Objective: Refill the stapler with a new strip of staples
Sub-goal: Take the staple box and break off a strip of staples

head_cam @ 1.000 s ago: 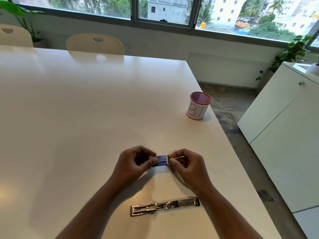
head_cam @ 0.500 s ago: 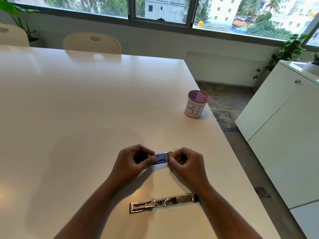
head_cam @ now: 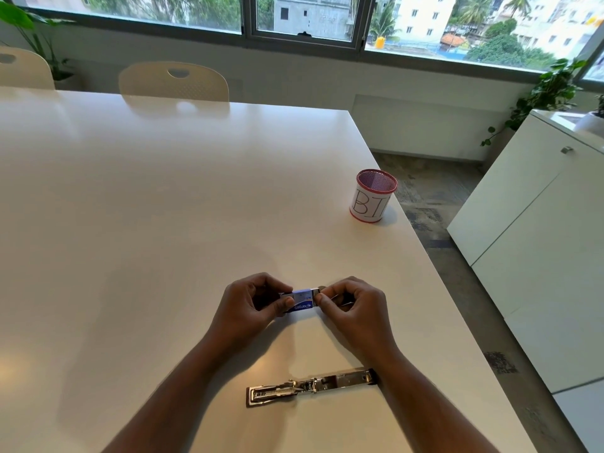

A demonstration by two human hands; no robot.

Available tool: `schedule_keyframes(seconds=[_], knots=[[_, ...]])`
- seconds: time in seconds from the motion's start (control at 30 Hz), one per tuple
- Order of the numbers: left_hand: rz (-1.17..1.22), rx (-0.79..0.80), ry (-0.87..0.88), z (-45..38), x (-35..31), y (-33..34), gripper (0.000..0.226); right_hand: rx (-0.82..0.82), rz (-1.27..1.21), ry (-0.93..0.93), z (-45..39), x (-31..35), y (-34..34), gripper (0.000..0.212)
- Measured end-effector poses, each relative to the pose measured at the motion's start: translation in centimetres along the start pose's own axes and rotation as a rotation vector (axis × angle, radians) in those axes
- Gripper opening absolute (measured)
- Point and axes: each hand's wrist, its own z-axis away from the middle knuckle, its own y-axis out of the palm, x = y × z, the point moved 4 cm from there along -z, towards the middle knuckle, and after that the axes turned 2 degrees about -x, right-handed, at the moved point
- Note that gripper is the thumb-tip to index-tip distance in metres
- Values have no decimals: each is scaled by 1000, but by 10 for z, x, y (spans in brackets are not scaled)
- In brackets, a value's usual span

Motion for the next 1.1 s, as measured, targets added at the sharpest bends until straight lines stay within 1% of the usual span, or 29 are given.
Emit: schedule_keyframes(seconds=[0.2, 0.33, 0.47, 0.63, 0.87, 1.1], knots=[[-16, -5, -13, 0, 0, 0, 16, -50, 96, -72, 3, 1, 4, 9], [-9, -7, -13, 0, -1, 0, 16, -44, 116, -109, 3, 1, 4, 8], [0, -13, -9, 0, -1, -1, 16, -18, 67, -102, 3, 0, 5, 8], [-25, -27, -5, -1, 0, -2, 16, 9, 73, -92, 2, -1, 7, 10], [-44, -22, -7, 0, 0, -1, 16, -37, 126, -70, 2, 0, 9, 8], [-50, -17, -15, -1, -1, 0, 16, -60, 173, -100, 3, 3, 8, 12]])
